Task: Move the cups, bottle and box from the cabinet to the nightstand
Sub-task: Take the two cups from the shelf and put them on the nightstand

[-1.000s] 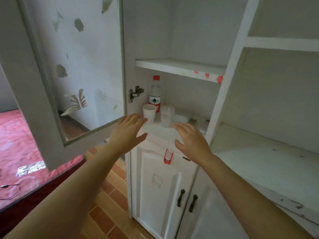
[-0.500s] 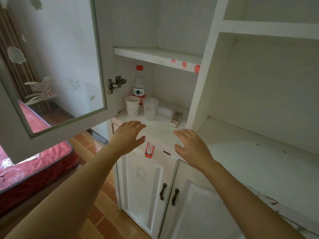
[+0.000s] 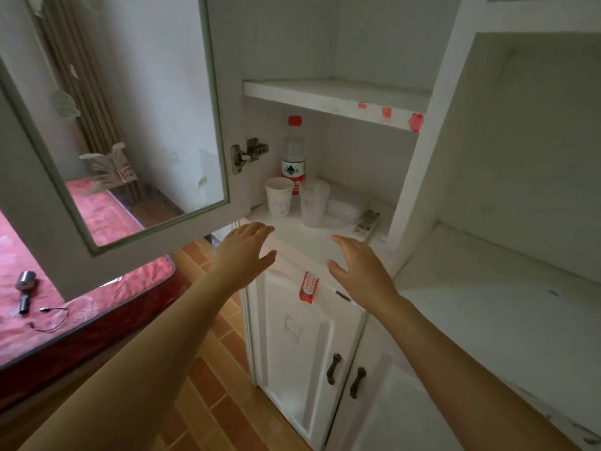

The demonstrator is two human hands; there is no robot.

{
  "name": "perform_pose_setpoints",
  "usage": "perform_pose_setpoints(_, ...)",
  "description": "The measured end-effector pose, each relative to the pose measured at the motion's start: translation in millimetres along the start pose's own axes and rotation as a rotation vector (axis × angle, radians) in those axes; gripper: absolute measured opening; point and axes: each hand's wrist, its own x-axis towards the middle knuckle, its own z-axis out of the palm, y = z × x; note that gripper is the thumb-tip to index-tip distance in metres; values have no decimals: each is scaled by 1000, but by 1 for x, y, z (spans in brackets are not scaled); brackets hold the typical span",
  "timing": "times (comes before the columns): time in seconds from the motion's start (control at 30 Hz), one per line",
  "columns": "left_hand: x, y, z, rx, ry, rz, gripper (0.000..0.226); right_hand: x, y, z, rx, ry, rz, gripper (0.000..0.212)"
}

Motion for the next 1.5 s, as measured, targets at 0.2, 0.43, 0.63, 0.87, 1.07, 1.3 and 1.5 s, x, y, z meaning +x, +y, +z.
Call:
perform_pose_setpoints(0.2,42,-13,16,-142,-7,-91,61,49,6,23,191,66,160,55)
perform_pose_setpoints(0.43,106,-36,53,-477,-39,-184,59,112,16,46,480,169,339,61)
perform_pose_setpoints(0.63,146,-46,68,-652,-20,-306,70,150,19,56,648,221,422,81)
perform_pose_setpoints(0.87,176,-52,78,-803,-11,-372,69,174,20,63,686,287,442,78)
perform_pose_setpoints(1.07,184,-53,88,-878,8,-452,54,183,25,66,657,318,469,78)
perform_pose_setpoints(1.3,179,-51,82,-904,75,-422,57,183,28,70,623,307,476,51)
perform_pose_setpoints(1.5,152,-45,66,-885,168,-360,61,161,20,58,647,343,427,52)
